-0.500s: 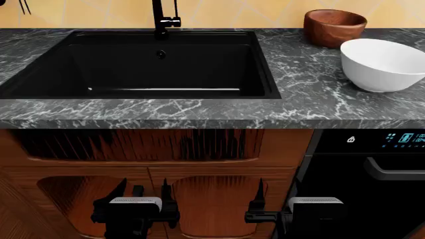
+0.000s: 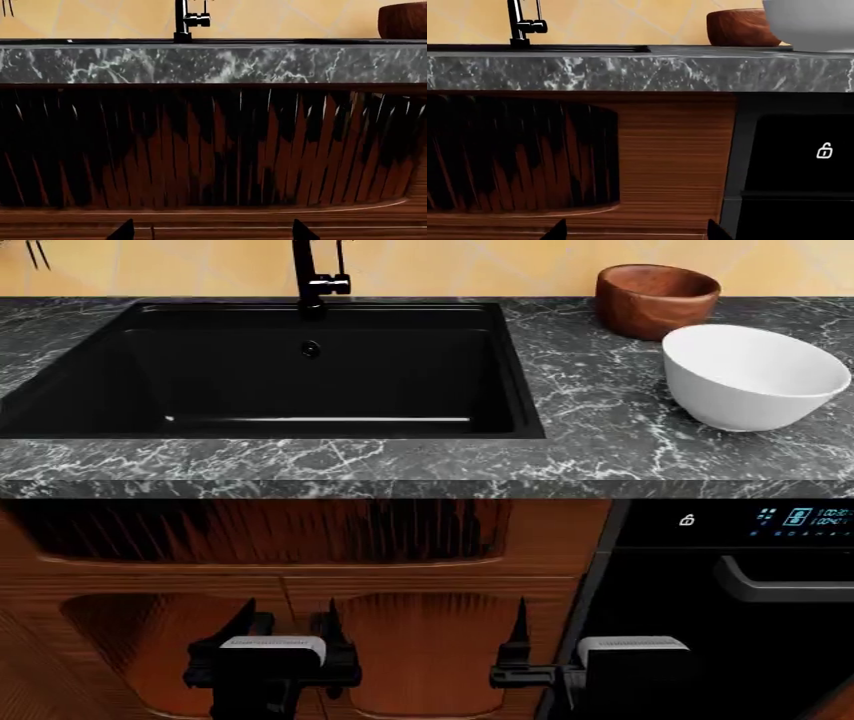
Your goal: Stack the bowls in the sink.
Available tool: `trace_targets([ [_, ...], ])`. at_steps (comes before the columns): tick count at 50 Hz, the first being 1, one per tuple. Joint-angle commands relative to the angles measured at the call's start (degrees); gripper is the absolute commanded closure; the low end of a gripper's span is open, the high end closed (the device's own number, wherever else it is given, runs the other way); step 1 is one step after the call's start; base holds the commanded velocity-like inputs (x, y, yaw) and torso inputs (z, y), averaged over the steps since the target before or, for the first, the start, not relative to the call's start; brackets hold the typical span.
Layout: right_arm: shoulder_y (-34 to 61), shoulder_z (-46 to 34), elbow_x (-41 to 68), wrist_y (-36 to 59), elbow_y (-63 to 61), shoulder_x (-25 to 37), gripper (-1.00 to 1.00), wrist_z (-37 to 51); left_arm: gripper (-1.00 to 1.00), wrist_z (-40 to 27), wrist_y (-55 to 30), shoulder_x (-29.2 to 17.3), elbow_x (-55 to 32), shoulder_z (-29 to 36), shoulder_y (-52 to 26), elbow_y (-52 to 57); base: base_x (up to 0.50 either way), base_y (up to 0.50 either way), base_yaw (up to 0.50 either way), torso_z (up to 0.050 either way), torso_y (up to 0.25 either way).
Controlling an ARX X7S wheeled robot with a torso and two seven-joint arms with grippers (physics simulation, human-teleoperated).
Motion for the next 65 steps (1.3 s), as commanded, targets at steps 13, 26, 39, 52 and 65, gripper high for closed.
trace_targets([
  [13, 0.2, -2.1, 2.3, 0.0, 0.1, 2.0, -1.0, 1.8, -1.0, -2.2, 0.2, -1.8, -2.2, 2.1, -0.2, -0.2, 0.0, -0.5, 0.0, 0.0, 0.0],
  [26, 0.1, -2.8, 3.5, 0.3, -0.4, 2.9, -1.0, 2.7, -1.0, -3.1, 0.4, -2.4, -3.3, 3.0, -0.5, -0.7, 0.0, -0.5, 0.0, 0.0, 0.0],
  [39, 0.2, -3.7, 4.2, 0.1, -0.4, 3.5, -1.0, 3.6, -1.0, -4.0, 0.2, -3.3, -4.2, 3.7, -0.3, -0.1, 0.0, -0.5, 0.0, 0.0, 0.0],
  [52, 0.2, -4.5, 4.7, 0.3, -0.7, 4.1, -1.0, 4.5, -1.0, -4.8, -0.1, -4.0, -4.8, 4.5, -0.3, 0.3, 0.0, -0.5, 0.0, 0.0, 0.0],
  [65, 0.5, -5.1, 5.0, -0.6, 0.1, 4.6, -1.0, 5.3, -1.0, -5.4, 0.4, -4.5, -5.3, 5.1, -0.6, -0.4, 0.0, -0.21, 0.0, 0.0, 0.0],
])
